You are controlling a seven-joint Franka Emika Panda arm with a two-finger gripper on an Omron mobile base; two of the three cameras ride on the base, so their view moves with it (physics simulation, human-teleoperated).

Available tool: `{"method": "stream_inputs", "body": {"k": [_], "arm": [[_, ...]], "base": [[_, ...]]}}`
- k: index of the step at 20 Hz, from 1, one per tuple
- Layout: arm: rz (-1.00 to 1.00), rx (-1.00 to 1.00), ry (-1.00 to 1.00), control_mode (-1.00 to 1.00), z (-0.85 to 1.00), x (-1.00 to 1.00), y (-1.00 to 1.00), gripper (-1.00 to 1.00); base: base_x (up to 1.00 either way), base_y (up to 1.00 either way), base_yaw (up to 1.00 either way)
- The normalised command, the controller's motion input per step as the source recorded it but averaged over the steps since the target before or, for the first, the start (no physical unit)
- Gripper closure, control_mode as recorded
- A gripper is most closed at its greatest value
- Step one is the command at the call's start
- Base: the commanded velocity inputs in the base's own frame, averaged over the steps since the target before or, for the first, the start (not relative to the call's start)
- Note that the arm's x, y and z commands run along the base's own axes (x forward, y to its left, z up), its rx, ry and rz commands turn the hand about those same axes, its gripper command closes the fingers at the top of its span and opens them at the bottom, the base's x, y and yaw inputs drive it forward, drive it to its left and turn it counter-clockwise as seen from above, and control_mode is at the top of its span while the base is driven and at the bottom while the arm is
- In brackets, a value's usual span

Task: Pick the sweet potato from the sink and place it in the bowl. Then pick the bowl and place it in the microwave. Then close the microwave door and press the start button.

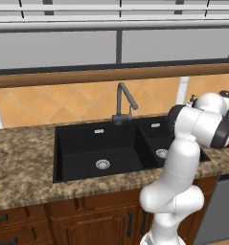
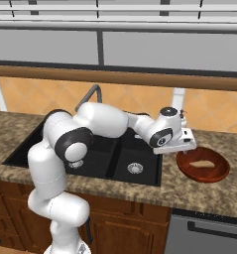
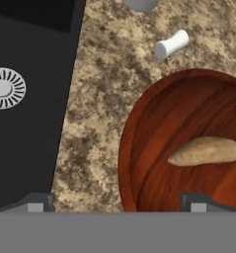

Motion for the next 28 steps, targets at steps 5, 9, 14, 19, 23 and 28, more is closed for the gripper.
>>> {"method": "stream_inputs", "body": {"k": [5, 9, 14, 19, 23, 28], "arm": [[0.08, 0.0, 0.01, -1.0, -0.27, 0.04, 0.0, -1.0], [0.06, 0.0, 0.02, -1.0, -0.16, 0.07, -0.06, -1.0], [0.05, 0.0, 0.0, -1.0, -0.1, 0.08, -0.17, -1.0], [0.06, 0.0, 0.0, -1.0, -0.21, 0.09, -0.07, -1.0], [0.06, 0.0, 0.0, -1.0, -0.18, 0.07, -0.07, 1.0], [0.06, 0.0, 0.01, -1.0, -0.23, 0.1, -0.09, 1.0]], "base": [[0.0, 0.0, 0.0], [0.0, 0.0, 0.0], [0.0, 0.0, 0.0], [0.0, 0.0, 0.0], [0.0, 0.0, 0.0], [0.0, 0.0, 0.0]]}}
